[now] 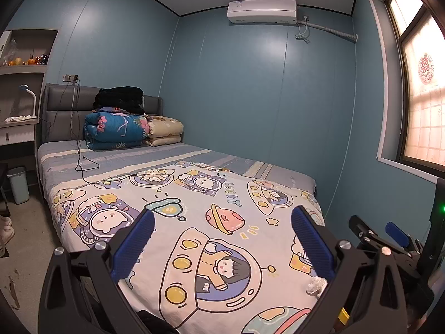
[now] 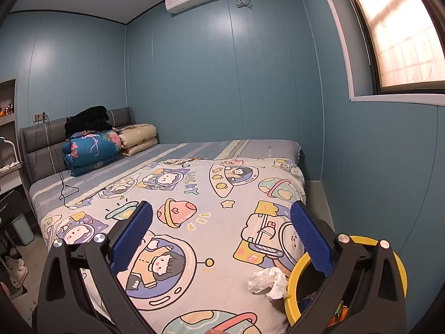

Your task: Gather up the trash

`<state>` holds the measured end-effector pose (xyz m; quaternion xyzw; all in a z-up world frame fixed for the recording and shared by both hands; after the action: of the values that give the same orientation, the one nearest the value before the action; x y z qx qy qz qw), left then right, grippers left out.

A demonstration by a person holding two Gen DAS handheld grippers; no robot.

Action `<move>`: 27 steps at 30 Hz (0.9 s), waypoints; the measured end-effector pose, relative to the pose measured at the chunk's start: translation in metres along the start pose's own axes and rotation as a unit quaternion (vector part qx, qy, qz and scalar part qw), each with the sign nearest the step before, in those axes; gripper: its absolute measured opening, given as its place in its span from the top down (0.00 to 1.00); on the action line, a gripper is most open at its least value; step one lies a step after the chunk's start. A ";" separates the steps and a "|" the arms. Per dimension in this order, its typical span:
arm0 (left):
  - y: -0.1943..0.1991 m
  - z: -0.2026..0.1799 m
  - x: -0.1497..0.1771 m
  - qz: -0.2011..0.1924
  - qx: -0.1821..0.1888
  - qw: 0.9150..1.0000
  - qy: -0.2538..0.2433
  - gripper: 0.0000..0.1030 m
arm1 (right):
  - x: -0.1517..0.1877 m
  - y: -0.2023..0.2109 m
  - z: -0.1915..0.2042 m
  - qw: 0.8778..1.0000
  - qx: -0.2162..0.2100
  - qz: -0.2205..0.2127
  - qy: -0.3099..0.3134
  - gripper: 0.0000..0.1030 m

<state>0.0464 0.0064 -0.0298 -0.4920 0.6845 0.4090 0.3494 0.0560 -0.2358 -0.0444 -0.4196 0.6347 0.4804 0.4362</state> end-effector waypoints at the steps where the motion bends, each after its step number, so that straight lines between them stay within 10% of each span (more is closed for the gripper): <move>1: -0.001 0.000 0.000 0.000 0.000 1.000 -0.001 0.08 | 0.000 -0.001 0.000 1.000 0.000 0.001 0.000 0.08; 27: -0.009 0.006 0.005 0.020 0.002 1.000 0.001 0.08 | 0.008 -0.012 -0.001 1.000 -0.004 0.019 -0.006 0.08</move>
<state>0.0540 0.0081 -0.0381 -0.4778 0.6953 0.4139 0.3421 0.0650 -0.2398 -0.0543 -0.4062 0.6382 0.4938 0.4287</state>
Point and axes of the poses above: each gripper's, at about its wrist camera, not at the fingertips, and y roughly against the way its jaws point, z to its left, x to its underside, the point moved 3 cm from there along -y, roughly the way its jaws point, and after that the axes turned 15 degrees about y, right-handed, at the moved point
